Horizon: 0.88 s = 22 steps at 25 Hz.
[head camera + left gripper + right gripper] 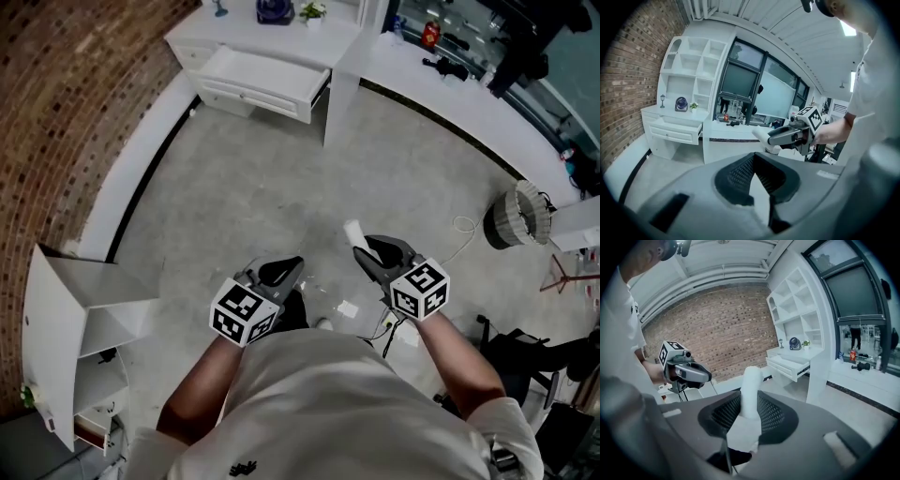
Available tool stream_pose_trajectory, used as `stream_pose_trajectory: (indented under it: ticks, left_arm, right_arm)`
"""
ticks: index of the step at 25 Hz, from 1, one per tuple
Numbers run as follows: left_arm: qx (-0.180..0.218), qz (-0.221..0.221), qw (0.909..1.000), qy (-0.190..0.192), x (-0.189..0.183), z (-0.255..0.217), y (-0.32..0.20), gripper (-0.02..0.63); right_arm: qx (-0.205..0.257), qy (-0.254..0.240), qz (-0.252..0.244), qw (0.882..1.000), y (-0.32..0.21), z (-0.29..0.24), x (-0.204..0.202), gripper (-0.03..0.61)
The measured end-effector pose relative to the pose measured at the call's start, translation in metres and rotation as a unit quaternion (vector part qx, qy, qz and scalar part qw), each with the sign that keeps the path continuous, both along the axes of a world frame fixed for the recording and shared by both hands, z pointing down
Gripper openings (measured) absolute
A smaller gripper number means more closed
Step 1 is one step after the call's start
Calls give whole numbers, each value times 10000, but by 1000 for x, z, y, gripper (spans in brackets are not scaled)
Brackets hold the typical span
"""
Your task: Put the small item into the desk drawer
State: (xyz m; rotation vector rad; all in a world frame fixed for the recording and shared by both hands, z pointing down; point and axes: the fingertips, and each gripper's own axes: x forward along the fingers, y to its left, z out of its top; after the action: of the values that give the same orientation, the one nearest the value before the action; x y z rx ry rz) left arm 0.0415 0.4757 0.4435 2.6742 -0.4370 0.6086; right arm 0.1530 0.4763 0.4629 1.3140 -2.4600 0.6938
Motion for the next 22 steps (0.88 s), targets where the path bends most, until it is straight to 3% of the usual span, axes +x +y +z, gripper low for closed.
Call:
stream_pose_trajectory:
  ticks: [5,10,22]
  left_arm:
    - [39,133,9999,78,5,-8,-68,6]
    - [90,111,9998,110,-15,-12,-138,6]
    - [45,-256,9995,192,-50,-8,-242,6]
  right_arm:
    - [1,133,14,9999,-74,-8,1,124]
    - [31,207,-30,9998,-152,-12,-18,124]
    - [124,387,-309,9987,-279,-22,-46,124]
